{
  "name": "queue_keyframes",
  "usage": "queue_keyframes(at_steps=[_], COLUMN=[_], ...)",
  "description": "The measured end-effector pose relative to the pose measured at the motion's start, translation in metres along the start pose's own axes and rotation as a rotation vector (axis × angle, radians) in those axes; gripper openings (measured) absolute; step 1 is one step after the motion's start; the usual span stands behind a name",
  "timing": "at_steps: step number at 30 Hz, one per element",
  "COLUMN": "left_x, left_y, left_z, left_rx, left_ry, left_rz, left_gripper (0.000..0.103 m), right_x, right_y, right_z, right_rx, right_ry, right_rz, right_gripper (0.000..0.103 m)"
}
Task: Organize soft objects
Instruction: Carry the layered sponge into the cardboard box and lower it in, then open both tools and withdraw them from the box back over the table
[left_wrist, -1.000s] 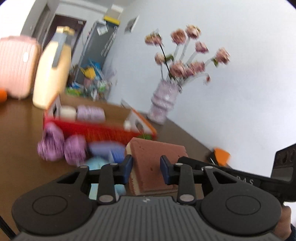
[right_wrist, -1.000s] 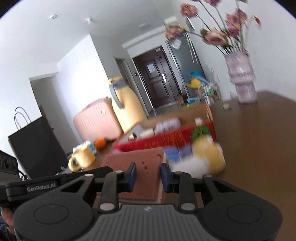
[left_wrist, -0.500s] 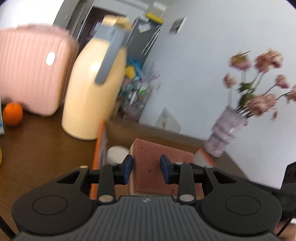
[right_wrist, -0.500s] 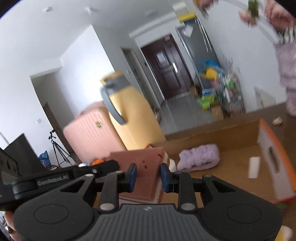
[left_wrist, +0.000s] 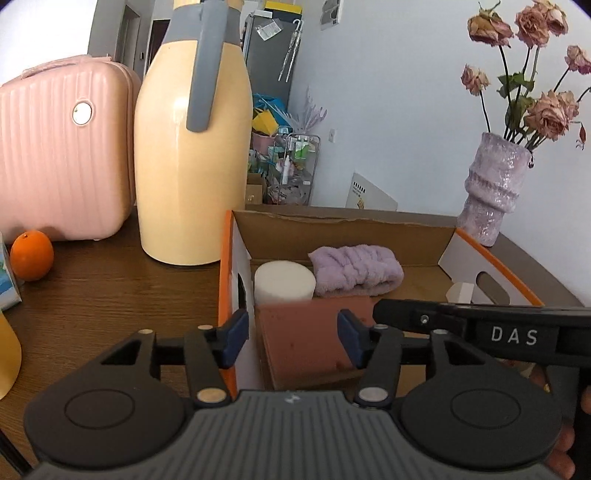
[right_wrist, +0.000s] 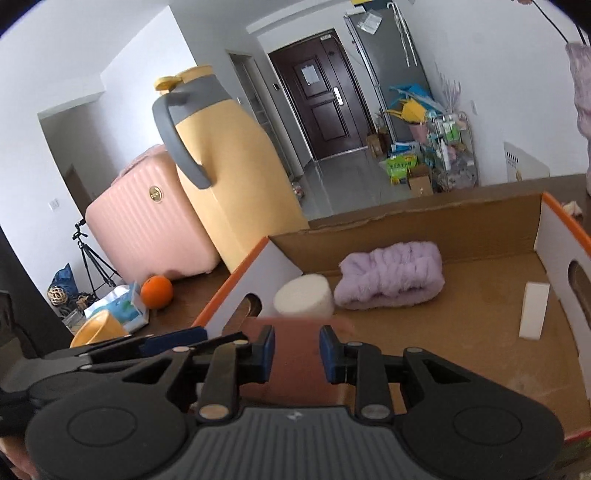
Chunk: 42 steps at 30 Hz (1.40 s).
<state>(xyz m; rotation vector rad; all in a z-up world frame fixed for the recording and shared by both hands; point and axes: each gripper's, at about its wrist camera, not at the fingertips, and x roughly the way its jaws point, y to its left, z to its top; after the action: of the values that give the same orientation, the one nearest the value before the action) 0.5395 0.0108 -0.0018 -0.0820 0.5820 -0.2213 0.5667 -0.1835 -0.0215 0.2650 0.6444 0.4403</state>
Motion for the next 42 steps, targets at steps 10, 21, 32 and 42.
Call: queue_keyframes(at_steps=[10,21,32,42], left_x=[-0.034,-0.145,-0.235,-0.265], left_y=[0.002,-0.028,-0.083,-0.109], left_z=[0.018,-0.011,-0.13,-0.174], left_rx=[-0.008,0.049,0.073,0.157], left_ry=[-0.111,-0.213,-0.182,-0.159], left_rz=[0.044,0.067,0.05,0.069], left_gripper=[0.07,0.082,0.088,0.091], right_x=[-0.021,-0.135,-0.238,-0.289], right_y=[-0.008,-0.005,0.021,0.037], right_z=[0.013,-0.005,-0.113,-0.193], right_rx=[0.015,-0.071,-0.258,-0.236], right_ry=[-0.053,-0.168,-0.161,-0.176], right_rz=[-0.005,-0.039,-0.092,-0.143], right_gripper=[0.031,0.051,0.069,0.074])
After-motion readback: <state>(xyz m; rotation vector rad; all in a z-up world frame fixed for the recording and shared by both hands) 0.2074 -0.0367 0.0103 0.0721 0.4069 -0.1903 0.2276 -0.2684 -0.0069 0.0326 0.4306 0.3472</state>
